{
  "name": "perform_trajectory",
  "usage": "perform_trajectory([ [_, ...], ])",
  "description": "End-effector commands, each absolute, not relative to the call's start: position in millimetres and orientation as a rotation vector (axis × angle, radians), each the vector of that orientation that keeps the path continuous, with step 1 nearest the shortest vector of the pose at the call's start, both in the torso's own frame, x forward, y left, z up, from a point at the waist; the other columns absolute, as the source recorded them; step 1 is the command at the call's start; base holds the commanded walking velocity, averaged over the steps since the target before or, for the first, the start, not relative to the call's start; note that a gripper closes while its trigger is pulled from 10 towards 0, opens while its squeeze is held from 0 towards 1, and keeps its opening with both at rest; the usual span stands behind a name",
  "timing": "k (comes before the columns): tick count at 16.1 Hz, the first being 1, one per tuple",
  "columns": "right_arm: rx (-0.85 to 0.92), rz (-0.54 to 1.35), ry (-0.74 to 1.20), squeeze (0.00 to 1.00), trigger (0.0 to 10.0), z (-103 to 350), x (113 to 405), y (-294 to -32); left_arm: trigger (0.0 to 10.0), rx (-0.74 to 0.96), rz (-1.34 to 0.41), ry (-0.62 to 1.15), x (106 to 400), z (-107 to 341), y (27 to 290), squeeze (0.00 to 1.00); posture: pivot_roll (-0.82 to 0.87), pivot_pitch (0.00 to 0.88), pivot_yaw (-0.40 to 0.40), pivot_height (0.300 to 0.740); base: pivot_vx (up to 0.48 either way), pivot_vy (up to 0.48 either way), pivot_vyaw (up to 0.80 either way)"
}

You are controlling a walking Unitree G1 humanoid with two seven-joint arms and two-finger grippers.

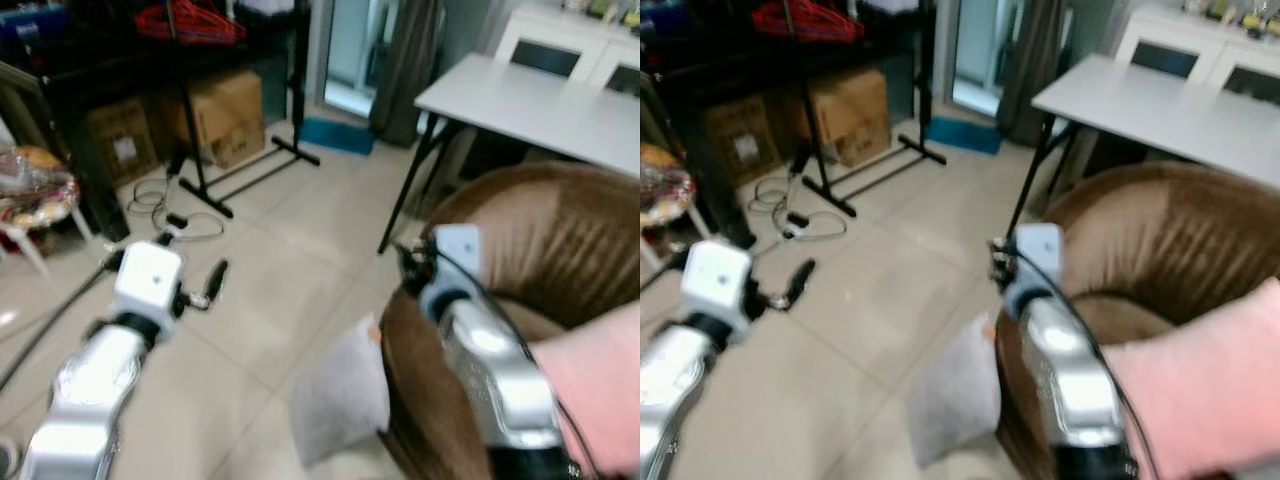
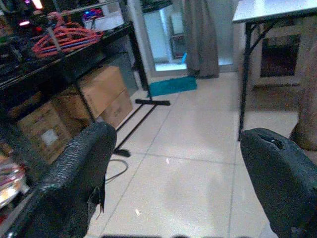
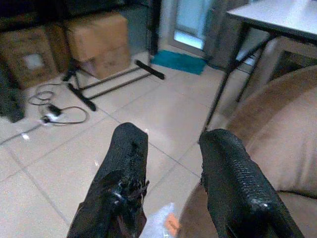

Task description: Move the pillow to the sofa from floor

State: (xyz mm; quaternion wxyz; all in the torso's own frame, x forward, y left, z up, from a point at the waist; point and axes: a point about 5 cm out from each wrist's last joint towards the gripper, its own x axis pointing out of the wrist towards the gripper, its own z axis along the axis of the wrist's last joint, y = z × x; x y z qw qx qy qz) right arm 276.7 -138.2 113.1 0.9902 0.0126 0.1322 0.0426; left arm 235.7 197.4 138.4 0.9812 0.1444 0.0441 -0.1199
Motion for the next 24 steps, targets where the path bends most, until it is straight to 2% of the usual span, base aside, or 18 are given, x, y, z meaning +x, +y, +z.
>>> perform_trajectory([
  [1,0.028,0.100,0.244,0.00,10.0,118,279,-132,10.0,0.310,-0.234,0.086,236,141,201,0.00,0.05,0.000,-0.064,0.740,0.356,0.000,0.00],
  [5,-0.020,0.171,0.235,0.00,10.0,119,277,-125,10.0,0.310,-0.239,0.087,237,141,201,0.00,0.04,0.000,-0.065,0.740,0.353,0.000,0.60],
  [7,-0.022,0.179,0.248,0.00,10.0,116,277,-131,10.0,0.309,-0.243,0.086,237,140,199,0.00,0.04,0.000,-0.064,0.740,0.343,0.000,0.80],
  [12,-0.014,0.124,0.269,0.00,10.0,109,277,-148,10.0,0.323,-0.227,0.088,235,138,203,0.00,0.04,0.000,-0.071,0.740,0.063,0.000,0.00],
  [19,0.082,-0.025,0.281,0.00,10.0,98,273,-158,10.0,0.350,-0.216,0.105,229,130,214,0.00,0.04,0.000,-0.078,0.677,0.000,0.000,0.00],
  [21,0.092,-0.029,0.283,0.00,10.0,98,273,-157,10.0,0.347,-0.210,0.081,232,132,212,0.00,0.04,0.000,-0.076,0.647,0.000,0.000,0.00],
  [24,0.092,-0.026,0.281,0.00,10.0,99,274,-156,10.0,0.344,-0.212,0.074,234,133,210,0.00,0.04,0.000,-0.076,0.628,0.000,0.000,0.00],
])
